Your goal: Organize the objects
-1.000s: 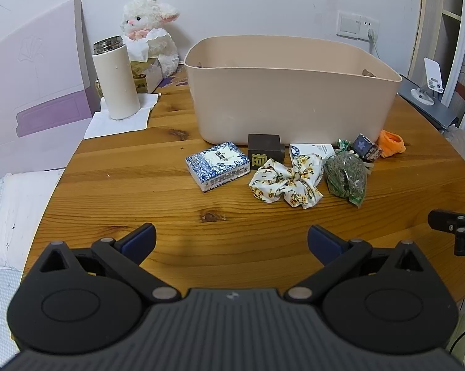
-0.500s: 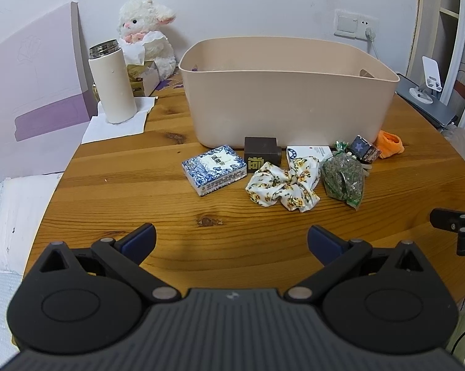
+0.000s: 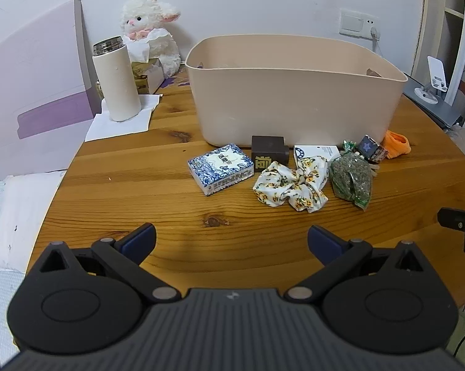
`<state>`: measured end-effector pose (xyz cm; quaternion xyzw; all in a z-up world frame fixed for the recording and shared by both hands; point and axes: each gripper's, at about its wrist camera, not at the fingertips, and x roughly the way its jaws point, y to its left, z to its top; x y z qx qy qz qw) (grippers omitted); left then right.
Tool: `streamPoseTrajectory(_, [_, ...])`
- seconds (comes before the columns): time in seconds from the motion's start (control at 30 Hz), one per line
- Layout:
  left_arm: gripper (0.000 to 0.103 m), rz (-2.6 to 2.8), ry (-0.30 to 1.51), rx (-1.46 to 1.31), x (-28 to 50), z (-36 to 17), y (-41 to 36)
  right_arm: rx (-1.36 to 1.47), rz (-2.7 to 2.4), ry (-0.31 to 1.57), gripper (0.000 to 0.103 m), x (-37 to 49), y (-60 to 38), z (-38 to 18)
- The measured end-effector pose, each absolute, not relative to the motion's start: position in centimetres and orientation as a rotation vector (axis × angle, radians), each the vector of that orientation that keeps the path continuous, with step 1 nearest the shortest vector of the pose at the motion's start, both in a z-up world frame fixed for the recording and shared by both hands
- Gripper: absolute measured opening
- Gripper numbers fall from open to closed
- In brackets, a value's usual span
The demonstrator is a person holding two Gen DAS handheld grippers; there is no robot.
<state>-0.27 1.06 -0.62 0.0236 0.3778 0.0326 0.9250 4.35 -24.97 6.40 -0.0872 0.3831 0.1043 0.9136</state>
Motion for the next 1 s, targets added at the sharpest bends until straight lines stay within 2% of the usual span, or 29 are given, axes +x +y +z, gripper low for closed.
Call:
streamPoseTrajectory(0.53, [0.103, 0.091, 0.774, 0.031, 1.4, -1.1, 2.3, -0.192, 0.197, 0.776, 0.103, 6.1, -25.3, 5.9])
streamPoseTrajectory(1.0, [0.103, 0.138, 0.774, 0.008, 6.4, -1.6, 4.9, -0.236, 0.186, 0.75, 0.103, 11.4, -25.5, 5.3])
